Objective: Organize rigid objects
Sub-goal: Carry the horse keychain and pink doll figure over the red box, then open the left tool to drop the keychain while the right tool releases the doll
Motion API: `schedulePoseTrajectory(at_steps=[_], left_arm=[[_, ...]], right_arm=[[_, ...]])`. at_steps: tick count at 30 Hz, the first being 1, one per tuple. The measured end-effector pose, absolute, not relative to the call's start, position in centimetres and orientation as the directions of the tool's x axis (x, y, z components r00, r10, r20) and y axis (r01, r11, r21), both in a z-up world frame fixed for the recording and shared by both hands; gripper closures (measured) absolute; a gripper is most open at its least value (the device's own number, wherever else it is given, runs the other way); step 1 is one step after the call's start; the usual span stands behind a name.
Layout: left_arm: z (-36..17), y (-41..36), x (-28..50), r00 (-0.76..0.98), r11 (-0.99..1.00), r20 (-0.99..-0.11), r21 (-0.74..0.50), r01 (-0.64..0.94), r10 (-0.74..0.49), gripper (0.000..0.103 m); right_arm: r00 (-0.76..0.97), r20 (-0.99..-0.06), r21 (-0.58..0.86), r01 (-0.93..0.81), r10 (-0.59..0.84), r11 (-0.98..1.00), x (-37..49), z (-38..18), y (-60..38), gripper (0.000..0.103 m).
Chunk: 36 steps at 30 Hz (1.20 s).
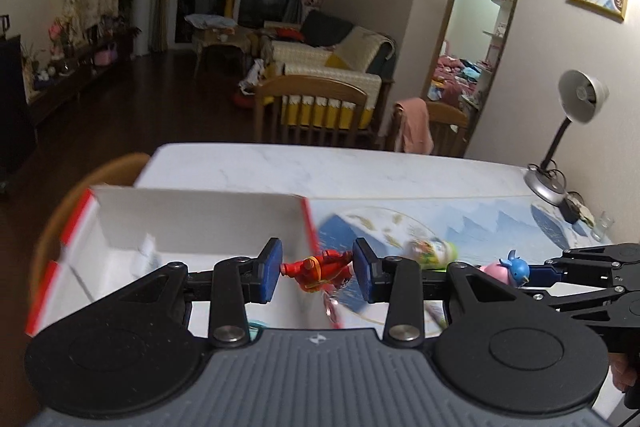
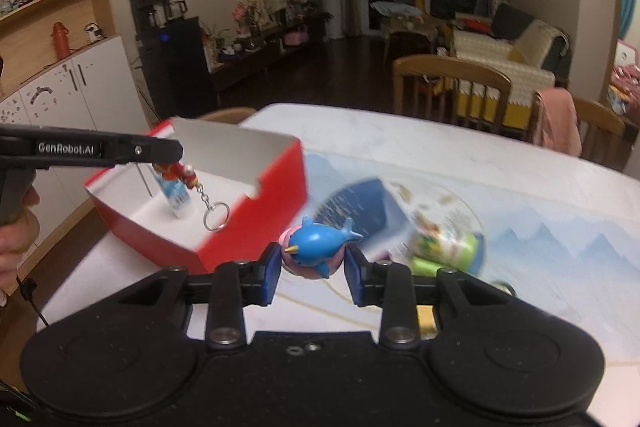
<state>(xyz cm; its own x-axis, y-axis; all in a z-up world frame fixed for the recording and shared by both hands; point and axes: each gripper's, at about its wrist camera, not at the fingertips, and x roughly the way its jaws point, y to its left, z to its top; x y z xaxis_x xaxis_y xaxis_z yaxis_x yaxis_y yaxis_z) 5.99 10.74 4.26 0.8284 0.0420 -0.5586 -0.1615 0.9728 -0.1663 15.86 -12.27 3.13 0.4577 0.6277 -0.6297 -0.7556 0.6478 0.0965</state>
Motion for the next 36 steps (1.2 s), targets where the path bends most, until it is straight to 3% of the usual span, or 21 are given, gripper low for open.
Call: schedulePoseTrajectory(at_steps=[11,27,36], left_arm=[[1.6,18.4,5.4,0.762,0.976,-0.644,-0.116,-0.186,0.069,0.065],[-5.6,23.2,7.9,0.634,0.988,-0.770,-0.030,-0.151,0.074,0.065],[-7.3,24.1,9.7,0.604,0.990,-0.795,-0.034,-0.140,0.058,0.065]], right_arm=[[0.428,-0.621,0.067,-0.806,0.657,0.589,15.0,3.4,-2.0,0.070],[0.380,-0.748,-0.026,-0.836,0.545,0.548,15.5,-3.2,9.0,0.070],[0.347,-0.789,-0.028,-0.844,0.507,0.535,16.2,-5.4,11.2,0.070]])
